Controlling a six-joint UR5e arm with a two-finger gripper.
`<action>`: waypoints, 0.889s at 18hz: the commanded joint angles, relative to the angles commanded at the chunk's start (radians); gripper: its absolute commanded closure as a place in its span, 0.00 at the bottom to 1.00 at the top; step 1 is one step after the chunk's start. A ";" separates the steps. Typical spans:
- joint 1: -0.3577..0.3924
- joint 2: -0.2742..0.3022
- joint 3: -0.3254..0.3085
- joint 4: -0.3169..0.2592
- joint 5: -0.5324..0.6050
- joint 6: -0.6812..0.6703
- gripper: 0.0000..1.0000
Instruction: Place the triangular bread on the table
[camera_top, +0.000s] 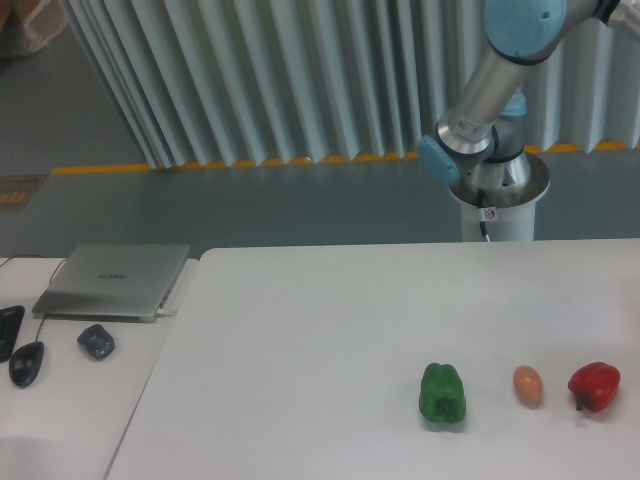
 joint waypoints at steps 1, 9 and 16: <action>0.000 -0.005 0.002 0.000 -0.011 -0.008 0.07; 0.000 -0.026 0.018 0.000 -0.054 -0.014 0.20; -0.006 -0.017 0.021 -0.009 -0.043 -0.012 0.56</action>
